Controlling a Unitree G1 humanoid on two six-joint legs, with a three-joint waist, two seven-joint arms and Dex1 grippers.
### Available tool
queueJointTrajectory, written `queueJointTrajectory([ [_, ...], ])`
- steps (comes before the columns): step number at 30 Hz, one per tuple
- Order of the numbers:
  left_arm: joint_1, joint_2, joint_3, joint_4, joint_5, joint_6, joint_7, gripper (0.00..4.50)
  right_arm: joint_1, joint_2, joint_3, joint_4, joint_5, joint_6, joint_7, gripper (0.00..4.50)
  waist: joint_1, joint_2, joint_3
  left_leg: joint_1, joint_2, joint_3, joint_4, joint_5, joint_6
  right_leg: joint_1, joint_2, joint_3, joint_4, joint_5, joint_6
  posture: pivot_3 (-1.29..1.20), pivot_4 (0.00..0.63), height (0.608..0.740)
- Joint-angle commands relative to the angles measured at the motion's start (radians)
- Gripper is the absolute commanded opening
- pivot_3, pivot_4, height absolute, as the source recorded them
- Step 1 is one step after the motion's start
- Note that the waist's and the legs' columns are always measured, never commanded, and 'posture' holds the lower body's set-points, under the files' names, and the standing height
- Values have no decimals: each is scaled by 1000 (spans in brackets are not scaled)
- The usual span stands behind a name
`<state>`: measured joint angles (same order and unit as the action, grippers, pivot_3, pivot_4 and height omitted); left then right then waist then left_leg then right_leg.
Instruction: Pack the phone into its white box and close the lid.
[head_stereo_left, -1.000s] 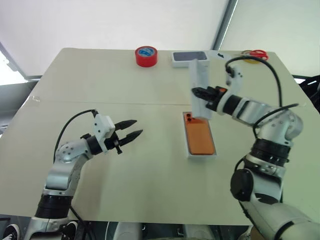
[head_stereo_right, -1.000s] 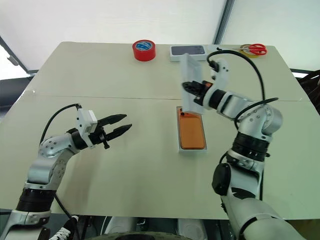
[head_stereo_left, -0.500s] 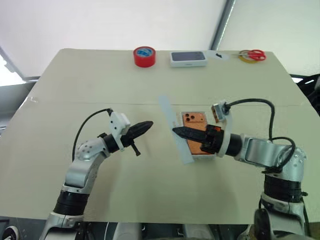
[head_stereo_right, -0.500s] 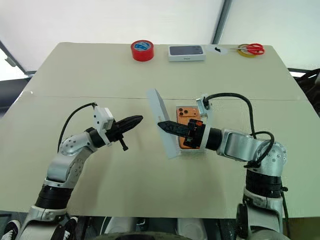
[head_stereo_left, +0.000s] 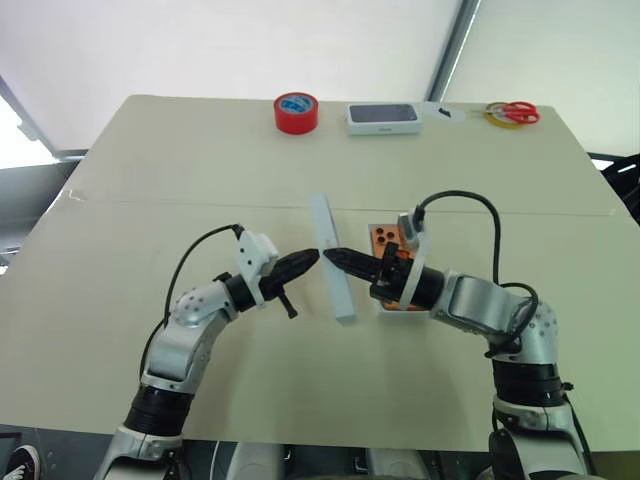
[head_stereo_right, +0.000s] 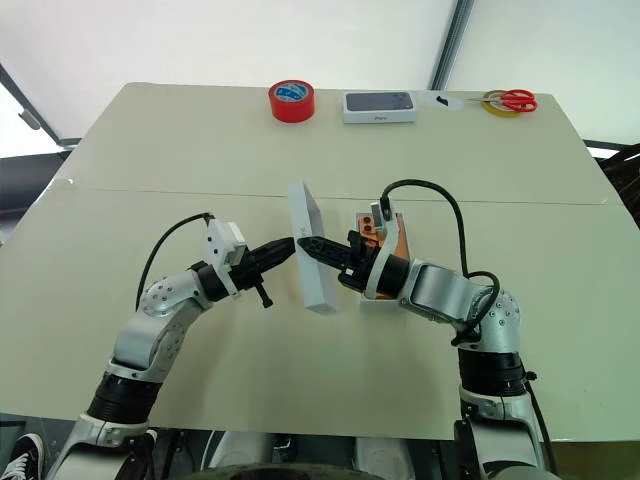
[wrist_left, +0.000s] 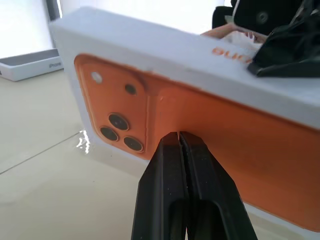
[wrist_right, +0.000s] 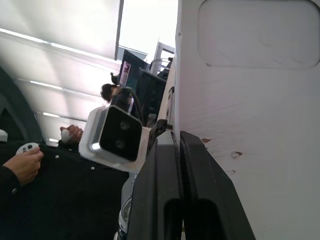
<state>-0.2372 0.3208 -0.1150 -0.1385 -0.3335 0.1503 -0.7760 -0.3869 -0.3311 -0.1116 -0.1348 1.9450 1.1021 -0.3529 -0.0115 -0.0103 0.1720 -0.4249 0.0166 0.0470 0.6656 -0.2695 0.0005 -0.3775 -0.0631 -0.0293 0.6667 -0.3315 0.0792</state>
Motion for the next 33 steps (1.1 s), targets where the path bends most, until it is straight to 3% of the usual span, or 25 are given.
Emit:
queueJointTrajectory([
  [1,8,-24,-50,4,40,-40,6,72,-22,-62,17,49,10,-7,6,0,0,0,0,0,0,0,0,0,0,0,0,0,0,0,0,0,150,740],
  [8,-65,-124,-87,149,84,-85,36,72,-26,-138,11,182,-61,-10,106,0,2,0,0,1,0,0,0,0,0,2,0,0,0,0,0,0,150,740],
  [11,-104,-161,-92,197,96,-100,39,0,-41,-155,-10,218,-81,-15,134,914,5,0,-1,2,0,0,1,0,1,3,0,0,0,0,0,0,150,740],
  [15,-156,-204,-107,290,122,-139,32,0,-9,-223,-22,176,-179,15,218,2903,19,0,-1,1,0,0,1,0,1,2,0,0,-1,0,0,0,150,740],
  [18,-206,-252,-123,370,136,-167,34,0,22,-350,-65,144,-312,30,374,2903,32,0,-1,1,-1,0,1,0,1,3,0,0,-1,0,1,0,150,740],
  [23,-240,-289,-123,424,144,-196,30,0,48,-467,-100,154,-525,-30,572,2903,22,-1,-2,1,-1,0,2,-1,4,3,0,0,-3,2,3,0,150,740],
  [30,-182,-211,-100,358,139,-168,-5,0,110,-445,-61,6,-883,-280,747,2903,18,0,-2,1,0,0,1,-1,4,1,1,0,-2,1,3,0,150,740],
  [33,-144,-148,-84,274,85,-69,-48,0,121,-457,3,8,-1102,-444,836,2072,21,0,-2,1,0,0,1,0,3,2,1,0,-2,1,3,0,150,740],
])
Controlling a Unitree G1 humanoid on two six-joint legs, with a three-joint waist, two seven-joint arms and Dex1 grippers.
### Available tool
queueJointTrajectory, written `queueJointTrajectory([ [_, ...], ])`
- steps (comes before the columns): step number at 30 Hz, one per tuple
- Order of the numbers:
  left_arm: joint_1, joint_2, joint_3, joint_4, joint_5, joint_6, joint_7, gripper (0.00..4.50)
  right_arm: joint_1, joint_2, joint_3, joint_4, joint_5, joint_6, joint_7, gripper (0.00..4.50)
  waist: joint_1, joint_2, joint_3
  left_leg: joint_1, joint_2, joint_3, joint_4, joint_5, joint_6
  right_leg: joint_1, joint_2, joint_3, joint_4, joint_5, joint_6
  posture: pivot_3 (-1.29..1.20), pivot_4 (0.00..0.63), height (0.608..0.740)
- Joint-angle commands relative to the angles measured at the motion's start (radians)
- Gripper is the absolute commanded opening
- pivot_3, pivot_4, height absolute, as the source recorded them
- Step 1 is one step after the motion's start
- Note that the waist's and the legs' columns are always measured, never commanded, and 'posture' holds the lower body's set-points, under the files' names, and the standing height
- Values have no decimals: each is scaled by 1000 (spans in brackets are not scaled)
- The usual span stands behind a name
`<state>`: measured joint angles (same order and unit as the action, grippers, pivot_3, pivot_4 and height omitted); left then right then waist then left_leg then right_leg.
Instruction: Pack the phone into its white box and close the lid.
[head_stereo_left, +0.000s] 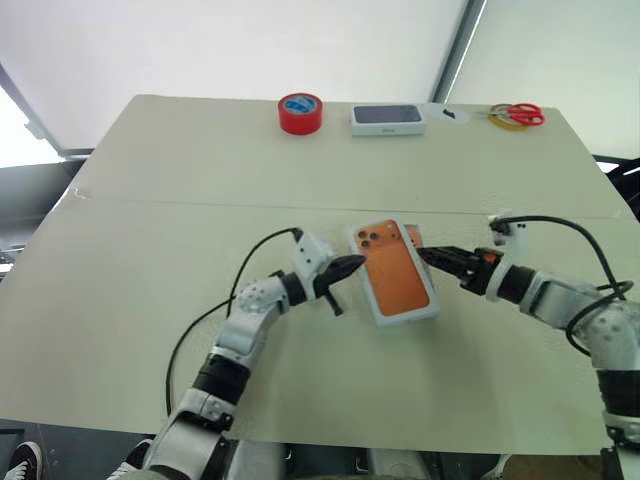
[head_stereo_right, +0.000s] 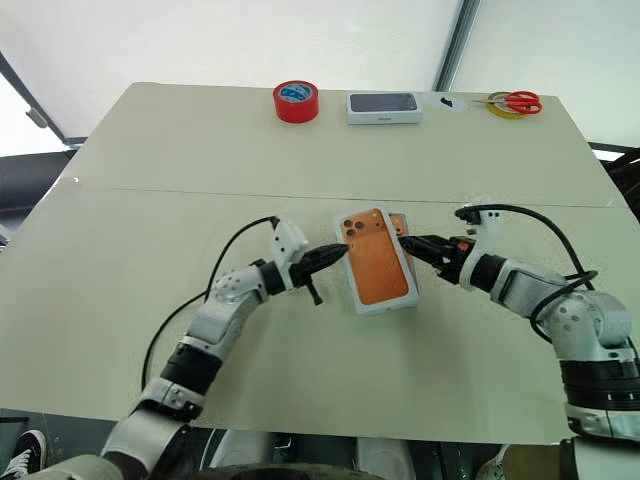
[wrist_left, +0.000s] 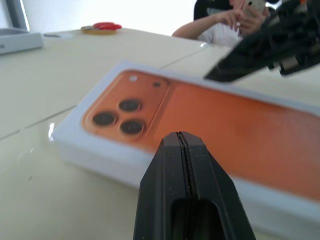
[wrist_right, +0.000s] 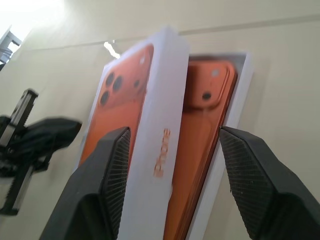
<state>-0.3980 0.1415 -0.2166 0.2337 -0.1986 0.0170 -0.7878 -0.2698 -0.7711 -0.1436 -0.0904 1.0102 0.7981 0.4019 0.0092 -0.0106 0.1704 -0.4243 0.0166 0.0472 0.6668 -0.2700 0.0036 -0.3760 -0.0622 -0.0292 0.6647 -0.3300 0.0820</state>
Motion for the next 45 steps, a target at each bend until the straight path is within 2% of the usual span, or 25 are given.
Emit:
queueJointTrajectory([
  [1,32,62,8,-113,-37,84,-48,0,11,-22,57,-8,-255,-216,100,1664,3,0,0,0,0,0,0,0,0,0,0,0,0,0,0,0,150,740],
  [4,48,107,-21,-94,16,75,-50,0,6,-32,89,82,-425,-380,181,45,6,0,0,0,-1,0,0,0,0,1,-1,0,0,0,0,0,150,740],
  [8,-19,49,-48,18,64,67,-3,0,9,-16,88,107,-499,-440,258,45,10,0,0,1,-2,0,2,0,0,2,-2,0,0,0,0,0,150,740],
  [12,-114,-26,-65,170,125,-1,46,0,2,-20,93,75,-512,-406,331,45,10,0,0,2,-2,0,2,0,0,3,-2,-1,0,0,0,0,150,740],
  [20,-245,-110,-43,354,153,-88,58,0,-39,-23,145,77,-639,-386,353,45,7,0,0,2,-2,0,2,1,-1,3,-2,-1,0,0,0,0,150,740],
  [30,-302,-132,-40,442,174,-154,60,0,-127,16,184,239,-821,-450,310,45,7,0,0,2,-2,0,2,3,-5,3,-2,-1,0,0,0,0,150,740],
  [45,-311,-139,0,416,155,-144,83,0,-304,86,188,488,-976,-549,225,45,2,0,0,2,-2,1,2,4,-7,2,-1,-1,1,0,1,0,150,740],
])
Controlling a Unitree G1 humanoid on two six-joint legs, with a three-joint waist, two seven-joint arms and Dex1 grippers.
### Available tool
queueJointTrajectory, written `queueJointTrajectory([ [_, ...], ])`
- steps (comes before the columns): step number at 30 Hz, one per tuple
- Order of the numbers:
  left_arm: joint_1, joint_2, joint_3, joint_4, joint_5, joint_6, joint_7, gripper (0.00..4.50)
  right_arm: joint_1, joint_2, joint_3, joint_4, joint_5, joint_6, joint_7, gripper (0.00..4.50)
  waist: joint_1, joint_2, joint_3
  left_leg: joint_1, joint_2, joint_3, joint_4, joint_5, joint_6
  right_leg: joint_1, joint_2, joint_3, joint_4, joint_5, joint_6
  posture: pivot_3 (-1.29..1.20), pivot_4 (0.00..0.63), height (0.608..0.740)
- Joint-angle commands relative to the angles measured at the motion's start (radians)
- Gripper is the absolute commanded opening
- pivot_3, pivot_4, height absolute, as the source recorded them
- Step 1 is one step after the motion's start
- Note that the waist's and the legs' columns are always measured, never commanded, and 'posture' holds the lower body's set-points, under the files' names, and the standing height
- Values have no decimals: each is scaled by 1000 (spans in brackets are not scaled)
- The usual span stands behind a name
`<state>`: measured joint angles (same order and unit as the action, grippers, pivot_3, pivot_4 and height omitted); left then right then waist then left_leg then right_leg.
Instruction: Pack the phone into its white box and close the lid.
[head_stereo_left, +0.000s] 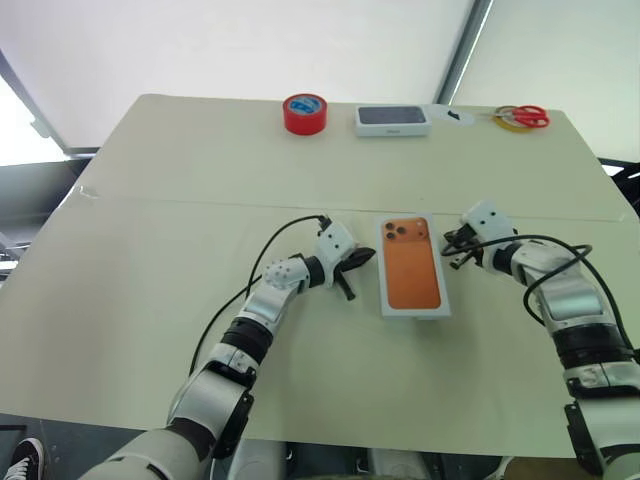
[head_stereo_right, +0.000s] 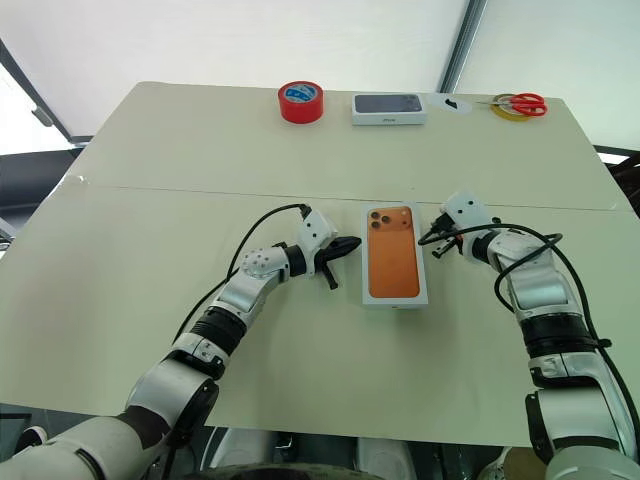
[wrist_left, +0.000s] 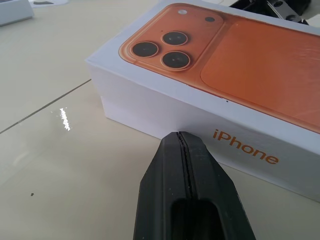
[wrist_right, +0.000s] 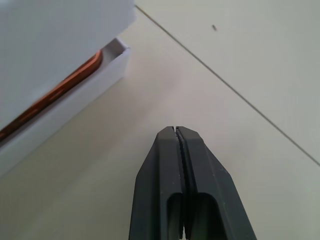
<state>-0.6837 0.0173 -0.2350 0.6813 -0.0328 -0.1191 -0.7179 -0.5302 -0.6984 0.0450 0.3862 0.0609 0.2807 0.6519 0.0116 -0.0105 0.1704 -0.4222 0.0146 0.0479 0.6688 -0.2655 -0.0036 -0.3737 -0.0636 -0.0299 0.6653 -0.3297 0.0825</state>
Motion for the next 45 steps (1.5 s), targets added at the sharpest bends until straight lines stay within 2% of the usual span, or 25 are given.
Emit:
queueJointTrajectory([
  [1,-30,-18,18,-34,-7,-13,19,0,-56,22,2,19,-36,-39,-30,45,0,0,0,0,0,0,0,0,0,0,0,0,0,0,0,0,150,740],
  [15,-42,-50,40,-35,-4,5,30,0,-137,75,24,164,-186,-144,-171,45,0,0,0,0,0,1,0,1,-1,-1,0,0,0,0,0,0,150,740],
  [22,-24,-34,41,-46,3,7,26,0,-125,58,18,183,-192,-174,-142,45,-2,0,0,0,0,1,0,1,-1,-1,0,0,0,0,0,0,150,740],
  [31,2,4,57,-103,-8,18,36,0,-122,95,9,131,-181,-134,-142,45,-1,0,0,0,0,1,0,1,-1,-1,0,0,1,0,0,0,150,740],
  [45,58,-19,40,-212,-25,89,29,0,-179,67,-2,207,-209,-169,-169,45,0,0,0,0,0,1,0,1,-1,-1,0,0,1,0,0,0,150,740],
])
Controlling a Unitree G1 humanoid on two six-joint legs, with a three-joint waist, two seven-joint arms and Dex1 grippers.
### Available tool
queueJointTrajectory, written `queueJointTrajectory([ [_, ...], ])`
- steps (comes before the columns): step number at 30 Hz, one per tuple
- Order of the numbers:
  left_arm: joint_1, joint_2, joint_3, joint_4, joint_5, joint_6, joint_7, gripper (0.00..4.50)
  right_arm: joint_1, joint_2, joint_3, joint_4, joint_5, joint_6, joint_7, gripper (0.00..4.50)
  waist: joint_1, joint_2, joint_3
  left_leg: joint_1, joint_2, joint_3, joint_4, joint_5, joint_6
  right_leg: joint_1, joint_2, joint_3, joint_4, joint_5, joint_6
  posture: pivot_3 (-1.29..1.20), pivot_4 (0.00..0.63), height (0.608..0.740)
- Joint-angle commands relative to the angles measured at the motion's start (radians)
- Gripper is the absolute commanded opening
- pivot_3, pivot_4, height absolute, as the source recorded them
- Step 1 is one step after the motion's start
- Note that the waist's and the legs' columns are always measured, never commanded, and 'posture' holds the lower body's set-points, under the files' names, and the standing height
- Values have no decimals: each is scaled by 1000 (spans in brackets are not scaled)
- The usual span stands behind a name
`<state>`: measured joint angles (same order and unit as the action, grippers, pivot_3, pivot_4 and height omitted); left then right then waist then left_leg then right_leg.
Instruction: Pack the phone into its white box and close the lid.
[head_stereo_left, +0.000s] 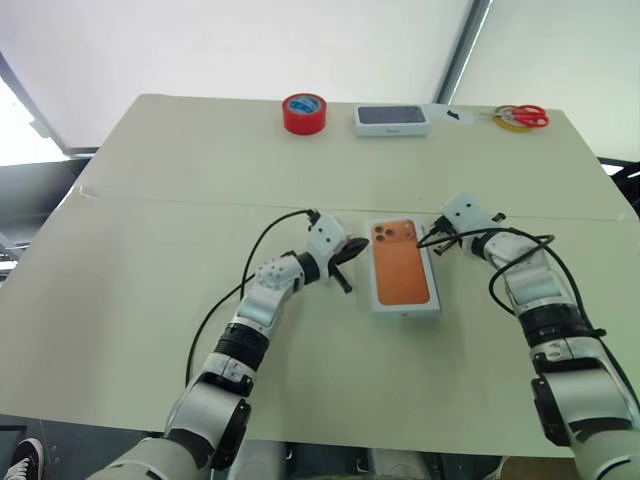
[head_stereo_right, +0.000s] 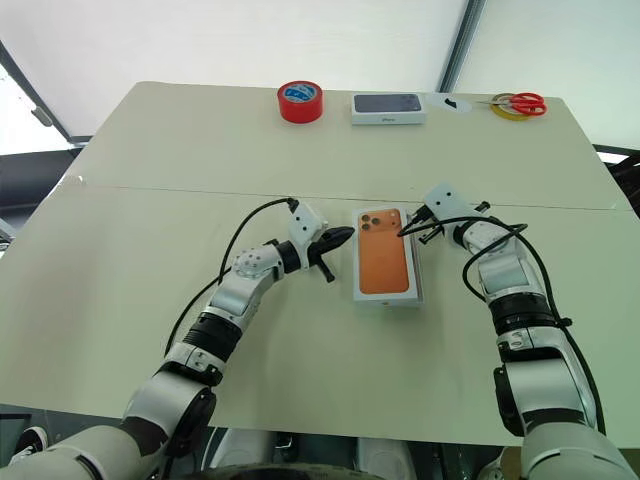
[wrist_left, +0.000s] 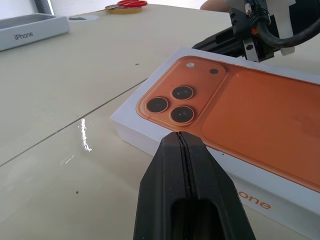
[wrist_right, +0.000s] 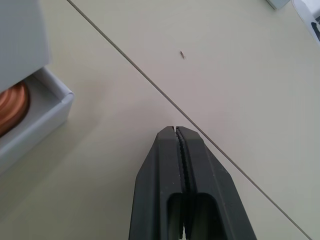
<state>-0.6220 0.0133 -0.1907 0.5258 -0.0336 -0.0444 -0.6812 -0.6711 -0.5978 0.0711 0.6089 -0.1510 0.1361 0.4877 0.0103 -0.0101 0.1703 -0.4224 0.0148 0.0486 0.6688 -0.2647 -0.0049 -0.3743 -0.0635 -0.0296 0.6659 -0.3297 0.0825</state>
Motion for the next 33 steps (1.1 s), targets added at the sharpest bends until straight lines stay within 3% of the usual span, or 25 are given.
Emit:
queueJointTrajectory([
  [1,1,-12,-4,-67,-28,22,-12,0,-38,-39,-38,-30,16,-22,7,45,1,0,0,0,0,0,0,0,0,0,0,0,0,0,0,0,150,740],
  [5,46,25,-19,-126,-12,52,-36,0,3,-46,-95,-184,150,33,145,45,-1,0,0,0,0,0,0,0,0,0,0,0,0,0,0,0,150,740],
  [11,87,74,-72,-166,27,96,-57,0,98,-105,-119,-365,218,126,256,45,5,0,0,0,0,0,0,0,0,1,0,0,0,0,0,0,150,740],
  [15,59,56,-93,-122,45,97,-32,0,206,-189,-147,-461,296,179,399,45,11,1,0,0,0,-1,0,0,0,1,0,0,0,0,0,0,150,740],
  [25,-32,-13,-98,-30,31,42,-41,0,229,-233,-149,-419,266,148,362,45,4,1,-1,0,0,-1,0,0,1,0,0,0,0,0,0,0,150,740],
  [33,-12,9,-105,-46,35,30,-60,0,236,-195,-169,-483,349,159,391,45,3,1,-1,0,0,-1,1,0,1,1,0,0,0,0,0,0,150,740],
])
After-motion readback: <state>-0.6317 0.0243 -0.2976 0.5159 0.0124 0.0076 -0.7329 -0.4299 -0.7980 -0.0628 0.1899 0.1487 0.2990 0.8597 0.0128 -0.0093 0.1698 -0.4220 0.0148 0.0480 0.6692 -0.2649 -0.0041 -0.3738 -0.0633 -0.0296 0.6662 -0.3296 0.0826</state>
